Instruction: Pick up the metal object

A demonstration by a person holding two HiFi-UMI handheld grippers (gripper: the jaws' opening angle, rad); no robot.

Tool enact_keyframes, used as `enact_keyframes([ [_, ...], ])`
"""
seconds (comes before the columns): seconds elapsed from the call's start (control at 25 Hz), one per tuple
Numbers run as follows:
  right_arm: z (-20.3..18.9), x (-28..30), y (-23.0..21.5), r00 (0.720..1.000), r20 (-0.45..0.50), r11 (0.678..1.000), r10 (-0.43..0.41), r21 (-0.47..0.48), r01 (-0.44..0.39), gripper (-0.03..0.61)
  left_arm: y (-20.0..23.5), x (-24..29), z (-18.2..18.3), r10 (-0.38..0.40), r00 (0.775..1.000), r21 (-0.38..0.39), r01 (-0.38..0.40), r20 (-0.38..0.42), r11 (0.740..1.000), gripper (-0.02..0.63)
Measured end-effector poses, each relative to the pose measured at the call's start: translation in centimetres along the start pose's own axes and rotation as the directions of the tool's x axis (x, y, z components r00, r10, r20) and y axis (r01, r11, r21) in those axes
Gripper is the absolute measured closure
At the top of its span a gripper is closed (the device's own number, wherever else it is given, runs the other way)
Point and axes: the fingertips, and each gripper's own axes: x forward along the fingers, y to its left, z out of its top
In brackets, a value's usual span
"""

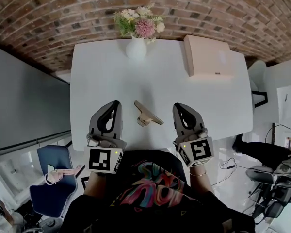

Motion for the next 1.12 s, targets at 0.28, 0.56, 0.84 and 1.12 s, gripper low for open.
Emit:
enact_keyframes([
  [0.28,1.4,0.9,0.9,0.992,0.116,0.999,0.051,0.006,-0.052,0.563,0.1,-1.1,-0.4,0.054,0.999,-0.004,-0.054,0.0,0.999,0.584],
  [0.56,0.2,1.6,1.2,0.995,0.057,0.996,0.085,0.011,-0.085,0.561,0.8,-1.5,-0.9,0.091,0.996,-0.01,-0.091,-0.005,0.996,0.584],
  [0.84,-1.6,2.2,1.9,0.992,-0.034,0.992,0.125,0.014,-0.124,0.561,1.3,-2.0,-1.6,0.109,0.994,-0.014,-0.109,-0.009,0.994,0.584],
  [1.12,-0.9,3.1,2.8,0.982,0.037,0.981,0.183,0.054,-0.185,0.492,1.9,-2.6,-2.2,0.127,0.992,-0.026,-0.128,-0.021,0.991,0.584],
])
